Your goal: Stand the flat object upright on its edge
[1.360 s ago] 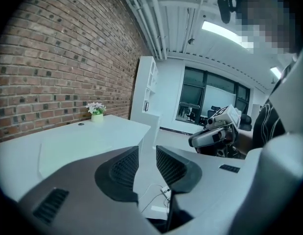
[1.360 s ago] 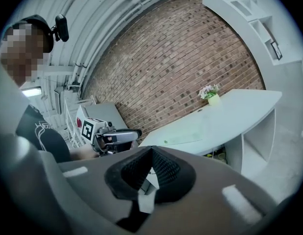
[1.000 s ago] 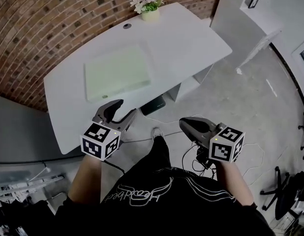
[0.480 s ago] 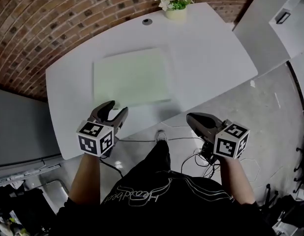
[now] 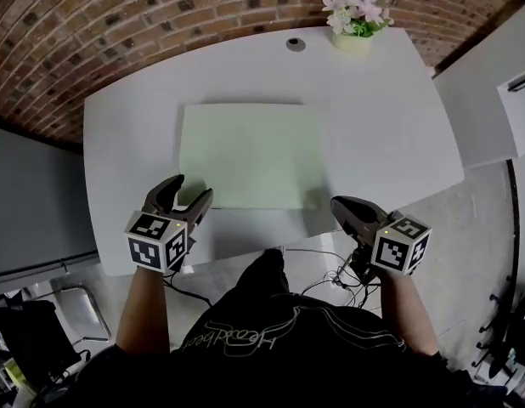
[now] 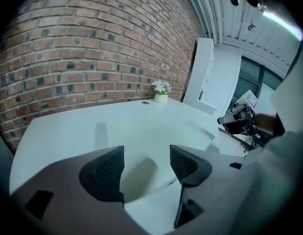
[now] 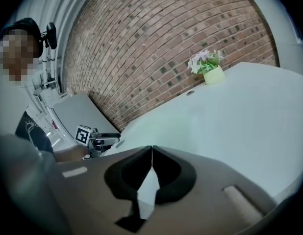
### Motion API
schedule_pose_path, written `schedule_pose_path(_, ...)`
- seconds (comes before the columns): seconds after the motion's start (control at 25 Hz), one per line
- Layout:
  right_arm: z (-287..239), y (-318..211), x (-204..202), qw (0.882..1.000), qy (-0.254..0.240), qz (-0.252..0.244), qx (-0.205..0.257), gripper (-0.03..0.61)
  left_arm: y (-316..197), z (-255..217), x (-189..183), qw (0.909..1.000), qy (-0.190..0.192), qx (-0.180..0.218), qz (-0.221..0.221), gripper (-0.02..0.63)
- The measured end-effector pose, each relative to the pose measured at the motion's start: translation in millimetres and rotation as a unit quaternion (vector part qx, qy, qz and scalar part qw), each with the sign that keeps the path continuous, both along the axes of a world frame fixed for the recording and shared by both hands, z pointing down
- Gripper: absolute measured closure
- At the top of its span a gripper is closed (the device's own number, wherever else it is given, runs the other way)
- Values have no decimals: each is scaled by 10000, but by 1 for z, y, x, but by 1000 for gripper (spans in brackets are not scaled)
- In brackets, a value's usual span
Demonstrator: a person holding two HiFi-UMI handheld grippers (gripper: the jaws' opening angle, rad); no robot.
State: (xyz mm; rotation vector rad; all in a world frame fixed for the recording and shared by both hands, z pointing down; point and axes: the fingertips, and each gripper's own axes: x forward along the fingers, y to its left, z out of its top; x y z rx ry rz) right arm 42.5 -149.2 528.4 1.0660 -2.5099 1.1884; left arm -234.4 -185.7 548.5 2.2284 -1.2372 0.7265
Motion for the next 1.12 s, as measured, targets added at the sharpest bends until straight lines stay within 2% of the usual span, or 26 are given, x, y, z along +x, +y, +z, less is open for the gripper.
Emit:
schedule_pose_path(0.04,3,-6,-2,10000,4,-44,-37,563,-4,2,-6,10000,-34,-5,-72,337)
schedule_pose_path(0.08,6,-11,-5,9999,9,-95,-74,517,-8,3,-13,9998,-3,-32,-171,333)
schedule_pose_path(0.12,8,-16,-8,9998,20,-143,-112,509,-12,4,-19,9995,73,-83,-283,333)
schedule_pose_path(0.32,17,-37,-13,9993,174,-139,-289,508,-27,17,-42,9956,299,-487,-747,333)
schedule_pose_path(0.48,24,-49,-18,9984,319,-262,-382,508,-34,26,-51,9887,748,-745,-1065,333)
schedule_pose_path(0.72,40,-55,-22,9960,648,-416,-451,509,-33,36,-50,9832,1046,-1010,-1106,334)
schedule_pose_path(0.88,48,-52,-25,9928,966,-595,-384,509,-30,39,-46,9844,972,-1044,-1028,336)
schedule_pose_path(0.96,52,-51,-22,9925,969,-581,-469,509,-29,39,-43,9830,991,-1112,-1072,337)
schedule_pose_path(1.12,56,-52,-18,9882,1366,-614,-333,514,-31,43,-37,9790,995,-1296,-1217,371)
